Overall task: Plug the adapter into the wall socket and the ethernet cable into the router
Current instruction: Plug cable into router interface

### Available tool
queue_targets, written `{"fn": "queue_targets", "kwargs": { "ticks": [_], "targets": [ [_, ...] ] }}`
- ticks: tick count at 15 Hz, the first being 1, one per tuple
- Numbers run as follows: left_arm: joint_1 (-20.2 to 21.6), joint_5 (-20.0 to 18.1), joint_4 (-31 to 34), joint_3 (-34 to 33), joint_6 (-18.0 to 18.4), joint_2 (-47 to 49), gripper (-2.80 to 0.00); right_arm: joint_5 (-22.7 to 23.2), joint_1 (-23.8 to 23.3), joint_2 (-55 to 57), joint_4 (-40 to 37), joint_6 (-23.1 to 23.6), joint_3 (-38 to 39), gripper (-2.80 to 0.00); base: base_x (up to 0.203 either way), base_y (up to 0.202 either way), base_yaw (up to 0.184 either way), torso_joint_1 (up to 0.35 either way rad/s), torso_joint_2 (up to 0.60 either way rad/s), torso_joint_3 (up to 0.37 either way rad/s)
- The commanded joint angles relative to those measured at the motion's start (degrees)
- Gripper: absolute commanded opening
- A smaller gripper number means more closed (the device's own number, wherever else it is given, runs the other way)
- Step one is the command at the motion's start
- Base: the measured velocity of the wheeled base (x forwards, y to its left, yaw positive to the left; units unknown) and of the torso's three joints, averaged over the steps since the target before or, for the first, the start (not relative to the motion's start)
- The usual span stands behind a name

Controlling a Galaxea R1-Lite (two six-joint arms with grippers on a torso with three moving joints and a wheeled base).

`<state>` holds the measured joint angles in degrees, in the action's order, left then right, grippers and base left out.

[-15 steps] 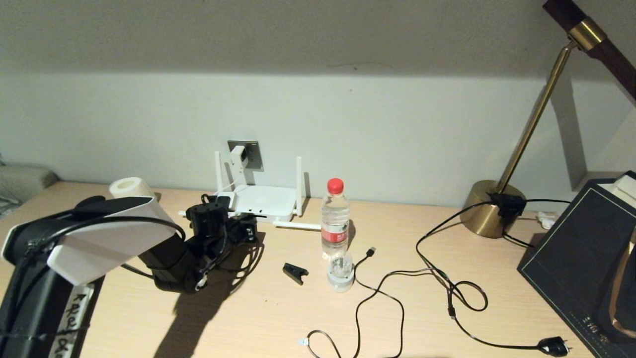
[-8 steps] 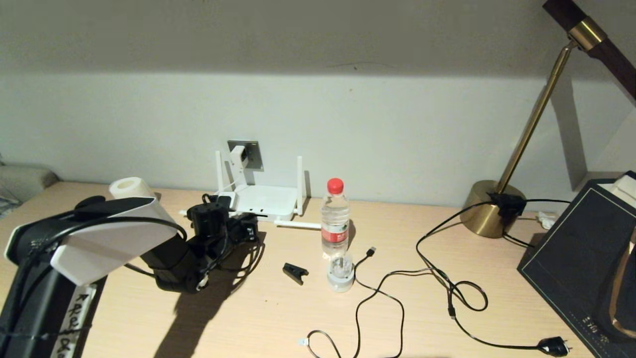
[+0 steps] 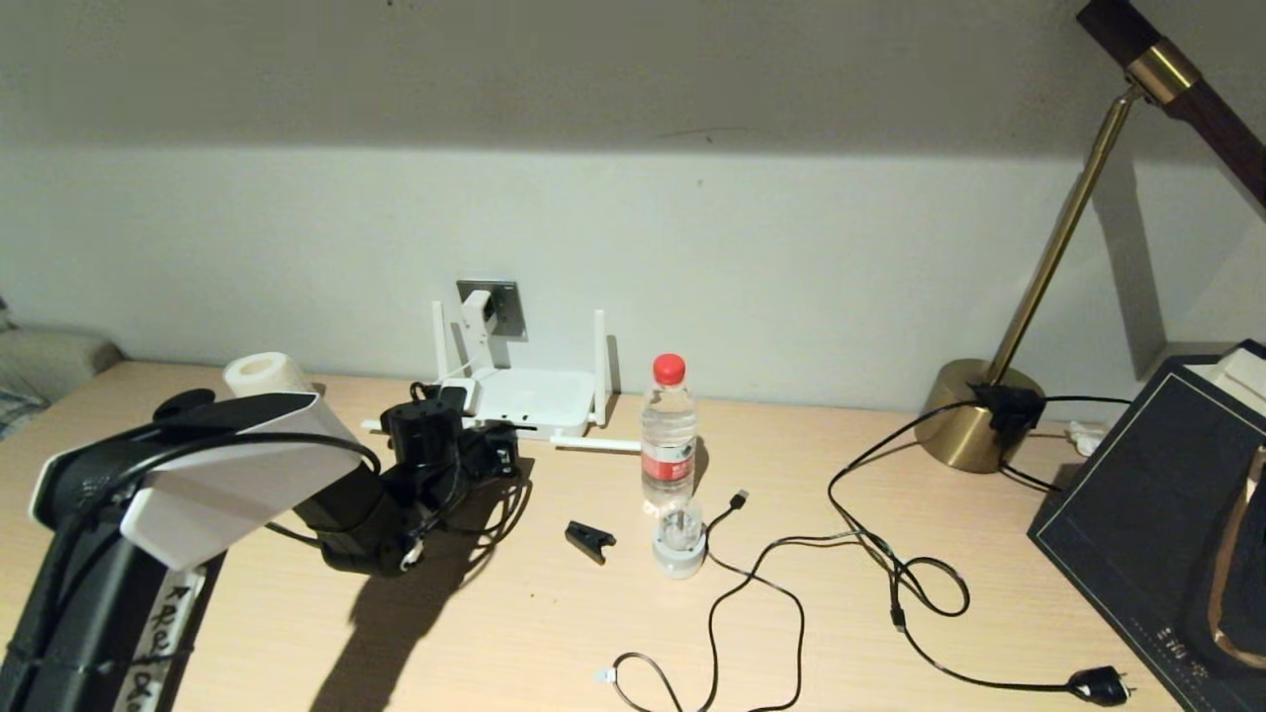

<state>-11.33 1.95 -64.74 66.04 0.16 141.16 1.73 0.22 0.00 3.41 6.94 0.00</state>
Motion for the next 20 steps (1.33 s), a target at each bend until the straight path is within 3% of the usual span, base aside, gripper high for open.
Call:
{"fn": "queue_targets", "kwargs": {
  "ticks": [1, 10, 11, 20],
  "targets": [
    [-0.1, 0.0, -0.7, 0.2, 0.0, 0.6, -2.80, 0.0, 0.0, 0.1, 0.0, 0.1, 1.3, -2.80, 0.000, 0.000, 0.000, 0.000, 0.00, 0.000],
    [-0.1, 0.3, -1.2, -0.1, 0.0, 0.7, -2.80, 0.0, 0.0, 0.1, 0.0, 0.1, 1.3, -2.80, 0.000, 0.000, 0.000, 0.000, 0.00, 0.000],
    [-0.1, 0.2, -1.3, -0.2, 0.0, 0.7, 0.00, 0.0, 0.0, 0.1, 0.0, 0.1, 1.3, -2.80, 0.000, 0.000, 0.000, 0.000, 0.00, 0.000],
    [-0.2, 0.1, -1.7, -0.6, -0.1, 0.6, 0.00, 0.0, 0.0, 0.1, 0.0, 0.1, 1.3, -2.80, 0.000, 0.000, 0.000, 0.000, 0.00, 0.000]
  ]
}}
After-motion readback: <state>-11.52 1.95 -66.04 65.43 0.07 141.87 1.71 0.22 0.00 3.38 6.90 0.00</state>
